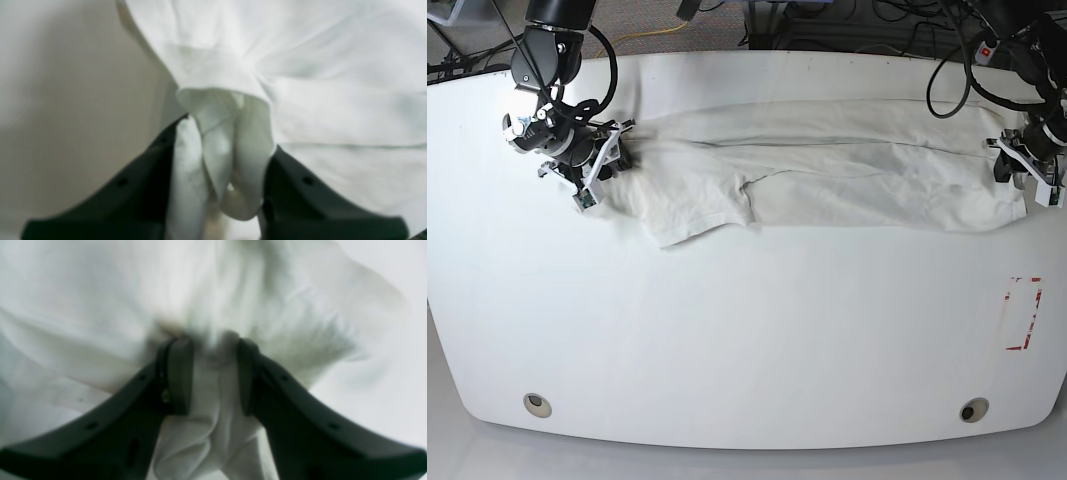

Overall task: Fold the T-shirt properly
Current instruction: 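Grasp the shirt end with the left gripper and fold it toward the right gripper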

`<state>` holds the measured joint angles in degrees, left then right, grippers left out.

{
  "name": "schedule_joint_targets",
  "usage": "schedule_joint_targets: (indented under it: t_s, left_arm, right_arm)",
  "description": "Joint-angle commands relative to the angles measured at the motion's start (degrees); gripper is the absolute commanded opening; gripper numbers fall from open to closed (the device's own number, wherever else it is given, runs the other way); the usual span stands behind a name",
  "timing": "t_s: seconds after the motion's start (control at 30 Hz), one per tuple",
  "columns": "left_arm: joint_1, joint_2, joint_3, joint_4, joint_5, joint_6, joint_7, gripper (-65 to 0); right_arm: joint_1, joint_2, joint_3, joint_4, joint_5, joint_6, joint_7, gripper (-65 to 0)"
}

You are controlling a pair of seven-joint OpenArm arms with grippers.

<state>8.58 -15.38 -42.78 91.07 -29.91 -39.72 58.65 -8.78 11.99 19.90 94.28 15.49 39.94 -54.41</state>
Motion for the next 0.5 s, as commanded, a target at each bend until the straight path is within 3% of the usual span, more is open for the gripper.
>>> schedule_joint_targets:
  t_s: [0.0, 0.17, 0.3, 0.47]
  left_arm:
    - [0.6, 0.5, 1.1, 9.1, -1.1, -0.3, -1.0, -59.0]
    - [3.6, 0.7, 10.2, 20.0, -1.3, -0.3, -0.9, -59.0]
    - [3.8, 1.1, 18.7, 22.8, -1.5, -0.3, -0.9, -59.0]
    - [1.2, 6.0, 26.7, 22.5, -1.1, -0.3, -0.9, -59.0]
  right_arm:
    - [0.5, 0.5, 1.6, 0.8, 0.4, 0.1, 0.5, -44.7]
    - [0.6, 0.5, 2.3, 0.8, 0.4, 0.1, 0.5, -44.7]
    - [0.6, 0.5, 2.3, 0.8, 0.4, 0.1, 0.5, -44.7]
    - [0.6, 0.5, 2.3, 0.8, 0.4, 0.1, 0.5, -44.7]
